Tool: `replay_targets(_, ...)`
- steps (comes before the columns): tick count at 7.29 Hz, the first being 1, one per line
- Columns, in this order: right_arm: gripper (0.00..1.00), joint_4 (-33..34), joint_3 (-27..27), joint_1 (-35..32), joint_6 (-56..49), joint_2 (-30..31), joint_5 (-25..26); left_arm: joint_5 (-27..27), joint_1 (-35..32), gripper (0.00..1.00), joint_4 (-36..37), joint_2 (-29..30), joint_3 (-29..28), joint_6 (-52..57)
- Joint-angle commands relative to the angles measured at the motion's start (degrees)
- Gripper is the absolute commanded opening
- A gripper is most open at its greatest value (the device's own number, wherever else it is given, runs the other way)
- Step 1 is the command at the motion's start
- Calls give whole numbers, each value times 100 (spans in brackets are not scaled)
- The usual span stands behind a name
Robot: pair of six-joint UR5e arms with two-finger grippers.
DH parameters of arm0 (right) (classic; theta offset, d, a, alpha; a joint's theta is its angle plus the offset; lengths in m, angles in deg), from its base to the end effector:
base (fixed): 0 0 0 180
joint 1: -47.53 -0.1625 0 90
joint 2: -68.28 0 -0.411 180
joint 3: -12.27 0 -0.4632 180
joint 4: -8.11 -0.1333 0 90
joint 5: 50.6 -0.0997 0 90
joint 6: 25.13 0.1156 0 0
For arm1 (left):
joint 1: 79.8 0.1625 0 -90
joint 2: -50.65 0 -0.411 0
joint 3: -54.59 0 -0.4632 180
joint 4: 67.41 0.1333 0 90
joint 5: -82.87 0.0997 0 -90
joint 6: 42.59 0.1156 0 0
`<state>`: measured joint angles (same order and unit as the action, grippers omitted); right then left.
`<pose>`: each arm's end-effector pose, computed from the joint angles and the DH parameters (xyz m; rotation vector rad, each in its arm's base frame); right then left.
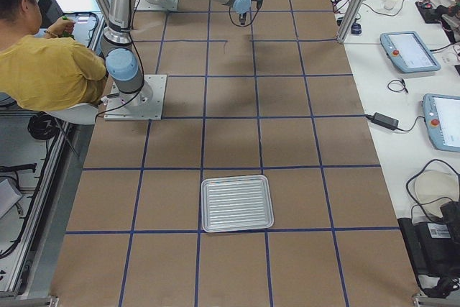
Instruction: Place bearing gear from tray to pile
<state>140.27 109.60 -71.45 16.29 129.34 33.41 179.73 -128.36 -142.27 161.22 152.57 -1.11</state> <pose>0.4582 -0.5273 0.1440 0.3167 2.9800 -0.0356 0.3218 -0.5451 0.1912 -0.0226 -3.0514 -0.3899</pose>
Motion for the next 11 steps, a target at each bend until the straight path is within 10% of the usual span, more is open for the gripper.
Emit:
replay_targets(1,58,267,189,-170,-80,-218,19,-26,250,0,522,245,246,132)
replay_targets(2,100,241,164,-39,-500,-140,193,-26,250,0,648,342,387,132)
replay_targets(6,100,-2872,-537,2180,-3488,1825,256,-53,48,3,675,457,415,88)
replay_targets(7,100,-3436,-722,2638,-3831,2221,265,-44,30,20,684,483,389,80)
replay_targets(8,100,-4121,-1028,2765,-3905,2460,274,-35,30,95,684,501,380,132)
replay_targets(11,100,-4225,-384,2775,-4769,3277,247,-18,21,100,666,483,353,159)
